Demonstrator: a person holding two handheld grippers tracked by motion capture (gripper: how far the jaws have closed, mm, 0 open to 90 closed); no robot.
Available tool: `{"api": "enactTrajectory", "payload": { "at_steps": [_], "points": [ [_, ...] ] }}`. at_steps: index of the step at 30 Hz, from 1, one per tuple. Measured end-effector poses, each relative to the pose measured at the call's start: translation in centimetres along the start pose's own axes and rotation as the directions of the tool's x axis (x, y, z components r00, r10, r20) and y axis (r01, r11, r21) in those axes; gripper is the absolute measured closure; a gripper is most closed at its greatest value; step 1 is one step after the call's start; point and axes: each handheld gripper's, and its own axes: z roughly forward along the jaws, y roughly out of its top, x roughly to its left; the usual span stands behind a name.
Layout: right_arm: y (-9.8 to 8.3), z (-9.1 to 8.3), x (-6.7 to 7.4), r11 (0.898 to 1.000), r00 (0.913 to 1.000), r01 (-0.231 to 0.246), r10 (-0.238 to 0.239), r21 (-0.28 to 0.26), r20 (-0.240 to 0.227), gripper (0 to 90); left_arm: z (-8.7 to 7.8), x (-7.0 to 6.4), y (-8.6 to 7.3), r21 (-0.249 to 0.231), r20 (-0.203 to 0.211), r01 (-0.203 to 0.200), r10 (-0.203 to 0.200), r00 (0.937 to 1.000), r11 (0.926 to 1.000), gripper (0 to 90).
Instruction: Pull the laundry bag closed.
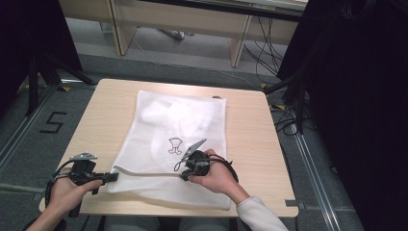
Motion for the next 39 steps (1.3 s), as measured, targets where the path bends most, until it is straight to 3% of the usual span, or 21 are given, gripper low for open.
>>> {"api": "enactTrajectory", "payload": {
  "at_steps": [39],
  "points": [
    [-1.9, -1.3, -1.0, 0.999, 0.9991, -0.037, 0.038, -0.005, 0.02, 82.8, 0.1, 0.0, 0.0, -0.005, -0.002, 0.002, -0.002, 1.0, 1.0, 86.0]
  ]
}}
